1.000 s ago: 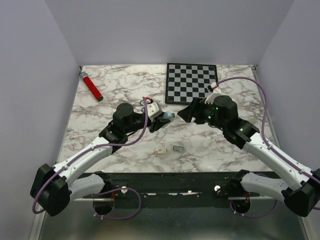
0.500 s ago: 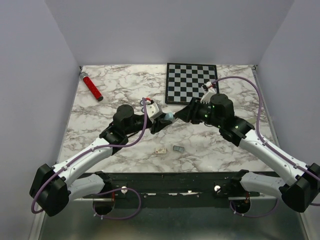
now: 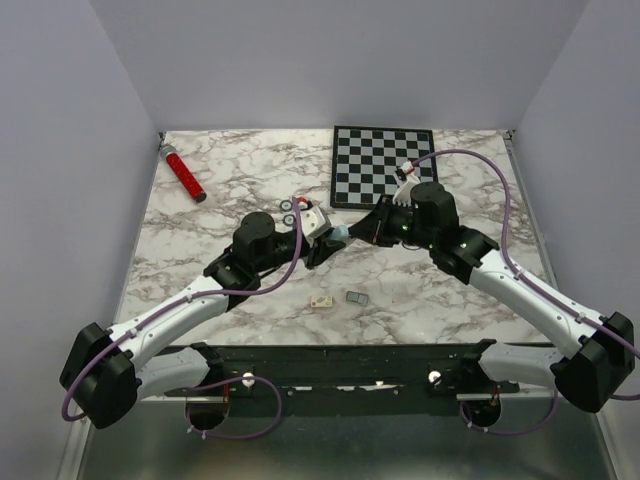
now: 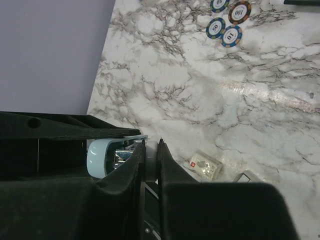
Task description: Load the staples into the stapler
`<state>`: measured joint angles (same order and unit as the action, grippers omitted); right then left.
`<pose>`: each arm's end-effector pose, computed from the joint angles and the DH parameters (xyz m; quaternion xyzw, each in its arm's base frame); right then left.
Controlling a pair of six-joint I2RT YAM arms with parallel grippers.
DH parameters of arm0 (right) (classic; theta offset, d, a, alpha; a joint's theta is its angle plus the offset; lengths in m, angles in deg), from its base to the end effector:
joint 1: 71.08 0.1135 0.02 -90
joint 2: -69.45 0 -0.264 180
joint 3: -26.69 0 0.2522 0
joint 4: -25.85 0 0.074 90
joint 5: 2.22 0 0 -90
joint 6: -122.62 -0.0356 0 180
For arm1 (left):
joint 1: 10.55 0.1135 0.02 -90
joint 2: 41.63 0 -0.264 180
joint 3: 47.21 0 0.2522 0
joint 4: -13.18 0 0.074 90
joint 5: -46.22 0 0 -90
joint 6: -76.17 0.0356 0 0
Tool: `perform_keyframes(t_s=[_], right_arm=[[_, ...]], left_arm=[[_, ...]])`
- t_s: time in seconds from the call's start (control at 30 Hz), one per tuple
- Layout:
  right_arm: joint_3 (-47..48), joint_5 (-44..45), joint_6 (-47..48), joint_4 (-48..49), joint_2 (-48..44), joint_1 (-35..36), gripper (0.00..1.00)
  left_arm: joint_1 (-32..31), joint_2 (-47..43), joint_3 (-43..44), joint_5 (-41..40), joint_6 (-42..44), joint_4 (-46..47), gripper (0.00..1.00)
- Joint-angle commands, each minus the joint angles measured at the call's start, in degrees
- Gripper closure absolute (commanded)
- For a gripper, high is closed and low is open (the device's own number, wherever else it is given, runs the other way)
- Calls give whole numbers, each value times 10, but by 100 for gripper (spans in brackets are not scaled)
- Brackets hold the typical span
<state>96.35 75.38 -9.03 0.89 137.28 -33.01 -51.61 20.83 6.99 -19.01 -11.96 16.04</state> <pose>0.2098 0.1740 0.3233 -0.0336 0.8311 0.4203 0.3627 0.1813 -0.1777 0.3013 0.3987 0.6195 -0.3699 0.5661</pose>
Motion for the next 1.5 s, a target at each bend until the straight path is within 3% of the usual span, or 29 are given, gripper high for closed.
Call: perform_keyframes(t_s=[0.0, 0.07, 0.27, 0.47, 0.7, 1.1, 1.27, 1.37, 1.47], right_arm=[[11, -22, -13, -35, 14, 3, 90], [10, -17, -17, -35, 13, 2, 99], [-19, -44, -43, -6, -21, -42, 99], [-62, -93, -85, 86, -72, -90, 99], [-144, -138, -179, 297, -134, -120, 99], [-290, -57, -267, 575, -197, -133, 99], [-315, -47, -264, 602, -184, -133, 99], [-322, -36, -242, 603, -182, -133, 99], [-253, -38, -135, 438, -189, -131, 99]], left_arm=[[-14, -8, 3, -9, -17, 104, 100], [-13, -20, -11, -18, -32, 125, 100], [-1, -72, -52, -37, -58, 166, 100], [47, -124, -117, -50, -147, 248, 100], [56, -172, -171, -168, -239, 271, 100], [39, -231, -265, -335, -432, 316, 100], [36, -216, -286, -386, -542, 320, 100], [36, -219, -288, -419, -601, 277, 100], [35, -215, -275, -398, -553, 276, 100]])
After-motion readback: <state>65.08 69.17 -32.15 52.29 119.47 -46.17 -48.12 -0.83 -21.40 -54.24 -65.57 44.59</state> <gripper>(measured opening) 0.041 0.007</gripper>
